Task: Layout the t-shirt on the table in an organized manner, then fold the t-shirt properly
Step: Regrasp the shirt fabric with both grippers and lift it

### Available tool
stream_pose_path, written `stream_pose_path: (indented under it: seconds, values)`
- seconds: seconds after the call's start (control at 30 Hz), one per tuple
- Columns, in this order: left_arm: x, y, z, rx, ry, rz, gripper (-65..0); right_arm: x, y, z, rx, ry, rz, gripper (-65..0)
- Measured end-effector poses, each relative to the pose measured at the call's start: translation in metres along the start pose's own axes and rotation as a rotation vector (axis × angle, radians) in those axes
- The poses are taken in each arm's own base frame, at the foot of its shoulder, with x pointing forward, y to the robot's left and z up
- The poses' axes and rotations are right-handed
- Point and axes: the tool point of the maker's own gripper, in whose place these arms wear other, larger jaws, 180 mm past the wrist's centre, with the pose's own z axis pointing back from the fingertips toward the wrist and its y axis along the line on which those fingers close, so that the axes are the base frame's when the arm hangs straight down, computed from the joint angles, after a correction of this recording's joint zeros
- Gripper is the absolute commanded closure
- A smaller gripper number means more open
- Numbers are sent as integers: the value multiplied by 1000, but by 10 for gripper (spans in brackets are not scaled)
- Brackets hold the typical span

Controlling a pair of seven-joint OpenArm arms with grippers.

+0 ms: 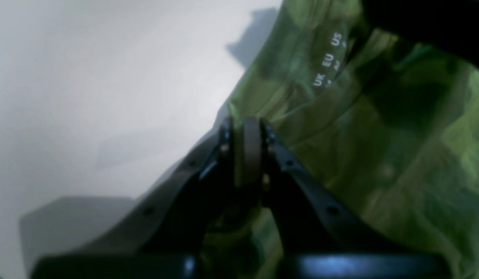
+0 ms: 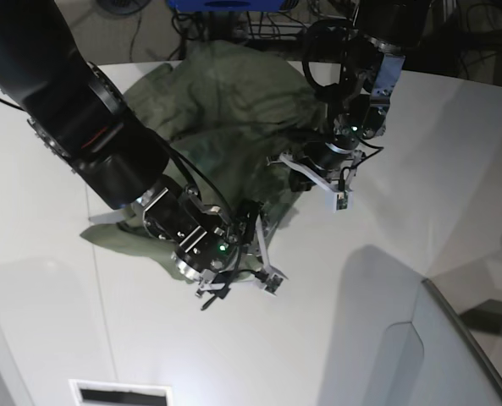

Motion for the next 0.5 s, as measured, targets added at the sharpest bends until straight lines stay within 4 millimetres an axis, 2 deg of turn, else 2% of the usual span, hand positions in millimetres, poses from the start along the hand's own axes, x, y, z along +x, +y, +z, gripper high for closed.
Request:
stream_pose_path:
  seconds: [0.1, 0.17, 0.27, 0.33, 0.4, 0.5]
  values:
    - [-5, -6, 5, -11, 16, -5, -21, 13, 10, 19, -16, 0, 15, -488]
    - [-7, -9, 9, -17, 26, -7, -31, 33, 31, 38, 14, -55, 32, -488]
    - [-9, -14, 13, -28, 47, -11, -31, 47, 53, 60, 23, -91, -16, -488]
    - [-11, -15, 14, -31, 83, -11, -36, 43, 51, 64, -3, -98, -114, -488]
    - [-12, -16, 15, -28, 111, -10, -58, 25, 41, 63, -22, -66, -192, -488]
    - [-13, -12, 22, -31, 131, -32, -169, 5, 25, 62, -57, -35, -280, -488]
